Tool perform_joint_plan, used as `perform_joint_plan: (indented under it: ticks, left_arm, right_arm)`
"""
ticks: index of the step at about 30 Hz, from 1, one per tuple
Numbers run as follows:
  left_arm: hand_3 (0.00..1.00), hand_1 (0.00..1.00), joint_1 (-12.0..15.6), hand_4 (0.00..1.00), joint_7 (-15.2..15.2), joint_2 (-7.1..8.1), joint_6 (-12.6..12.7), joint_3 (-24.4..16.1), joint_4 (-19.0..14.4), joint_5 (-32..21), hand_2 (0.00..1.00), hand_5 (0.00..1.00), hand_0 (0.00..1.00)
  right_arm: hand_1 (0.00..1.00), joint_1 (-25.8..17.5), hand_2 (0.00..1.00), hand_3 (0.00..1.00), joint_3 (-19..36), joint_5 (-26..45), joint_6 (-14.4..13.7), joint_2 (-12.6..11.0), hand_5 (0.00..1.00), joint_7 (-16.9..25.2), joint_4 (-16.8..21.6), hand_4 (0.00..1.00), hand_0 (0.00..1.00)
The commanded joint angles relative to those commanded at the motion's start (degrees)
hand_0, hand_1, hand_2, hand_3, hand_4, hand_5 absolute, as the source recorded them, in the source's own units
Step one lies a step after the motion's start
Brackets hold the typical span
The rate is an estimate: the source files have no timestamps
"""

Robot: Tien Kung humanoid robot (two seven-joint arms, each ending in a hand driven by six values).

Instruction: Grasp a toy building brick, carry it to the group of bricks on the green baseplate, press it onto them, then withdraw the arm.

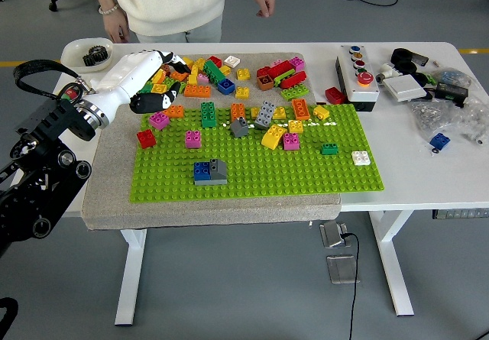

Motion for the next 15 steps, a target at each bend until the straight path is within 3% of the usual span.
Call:
perform_joint_plan:
  ticks: [1, 6, 7, 15]
  left_arm:
    - [0.708, 0.793, 0.0, 0.661, 0.0, 0.00, -0.7, 0.0, 0.1, 0.2, 0.753, 0.080, 0.796]
    - [0.708, 0.793, -0.3, 0.661, 0.3, 0.08, -3.2, 0.5, 0.5, 1.8, 0.753, 0.080, 0.796]
    - [0.816, 0.841, -0.3, 0.766, 0.3, 0.08, -3.5, 0.6, 0.7, 2.0, 0.797, 0.064, 0.842]
    - [0.838, 0.849, -1.1, 0.798, 0.5, -0.19, -4.3, 2.4, 3.1, 4.2, 0.811, 0.054, 0.872]
  right_arm:
    - [0.641, 0.0, 0.691, 0.551, 0.0, 0.0, 0.0, 0.0, 0.502, 0.0, 0.0, 0.795, 0.735]
    - [0.641, -0.1, 0.691, 0.551, -0.1, -0.1, 0.0, 0.0, 0.502, 0.0, 0.0, 0.795, 0.735]
    - [0.641, -0.1, 0.691, 0.551, -0.1, -0.1, 0.0, 0.0, 0.502, 0.0, 0.0, 0.795, 0.736]
    - [0.640, -0.1, 0.690, 0.552, -0.2, -0.2, 0.0, 0.0, 0.501, 0.0, 0.0, 0.795, 0.736]
